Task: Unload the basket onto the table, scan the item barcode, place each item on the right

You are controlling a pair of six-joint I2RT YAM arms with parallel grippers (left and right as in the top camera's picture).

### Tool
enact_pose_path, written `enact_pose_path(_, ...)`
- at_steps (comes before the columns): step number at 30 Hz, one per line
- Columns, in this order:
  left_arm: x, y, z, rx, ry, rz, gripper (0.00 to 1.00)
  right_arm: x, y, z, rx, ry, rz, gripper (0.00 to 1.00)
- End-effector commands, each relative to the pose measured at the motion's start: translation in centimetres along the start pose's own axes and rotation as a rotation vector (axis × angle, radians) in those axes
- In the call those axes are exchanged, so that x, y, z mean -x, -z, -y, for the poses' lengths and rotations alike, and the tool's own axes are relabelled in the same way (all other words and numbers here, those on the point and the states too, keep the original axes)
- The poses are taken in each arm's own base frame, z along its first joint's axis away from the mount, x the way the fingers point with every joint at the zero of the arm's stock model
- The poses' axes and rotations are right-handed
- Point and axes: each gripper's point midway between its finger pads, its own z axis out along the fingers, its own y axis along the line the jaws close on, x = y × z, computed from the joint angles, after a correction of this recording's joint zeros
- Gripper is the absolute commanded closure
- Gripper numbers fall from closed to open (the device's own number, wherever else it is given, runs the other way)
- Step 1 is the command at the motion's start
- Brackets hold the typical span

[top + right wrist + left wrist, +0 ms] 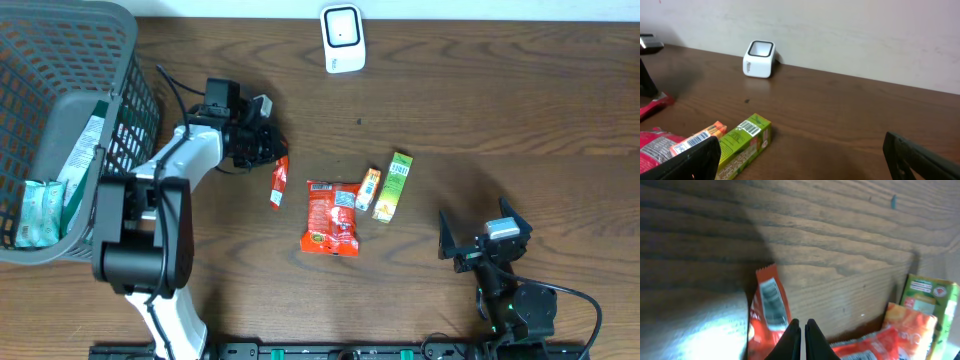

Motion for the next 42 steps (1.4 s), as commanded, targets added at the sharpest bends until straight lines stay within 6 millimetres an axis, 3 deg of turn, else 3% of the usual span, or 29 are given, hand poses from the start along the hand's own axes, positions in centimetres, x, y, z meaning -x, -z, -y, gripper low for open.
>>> enact_pose_path(1, -0.5, -1.5, -0.9, -0.014, 0.028, -0.033, 0.93, 0.0, 0.0, -0.1, 0.006, -0.011, 0.002, 0.01)
enact_pose_path(7, -0.4, -1.9, -2.9, 0.07, 0.042, -0.025, 0.92, 0.0, 0.0, -0.1, 0.006, -0.011, 0.002, 0.01)
enact_pose_path(10, -0.5, -1.9, -3.0, 0.073, 0.043, -0.028, 0.92, 0.0, 0.0, -0.1, 0.006, -0.011, 0.002, 0.01)
enact_pose_path(16, 0.8, -0.5, 0.5, -0.088, 0.015, -0.01, 0.93, 0.0, 0.0, -0.1, 0.006, -0.011, 0.002, 0.01)
enact_pose_path(20, 2.1, 1.4, 1.1, -0.105, 0.01, 0.04, 0.93, 0.0, 0.0, -0.1, 0.006, -0.011, 0.002, 0.01)
enact_pose_path(28, 1.8, 2.3, -1.5, -0.1, 0.089, 0.034, 0.93, 0.0, 0.0, -0.1, 0.006, -0.011, 0.002, 0.01)
enact_pose_path(34, -0.3, 0.2, -3.7, -0.071, 0.098, -0.024, 0.93, 0.0, 0.0, -0.1, 0.006, -0.011, 0.002, 0.01)
enact_pose_path(42, -1.4, -2.1, -5.9, -0.048, 0.073, -0.063, 0.92, 0.0, 0.0, -0.1, 0.006, -0.011, 0.002, 0.01)
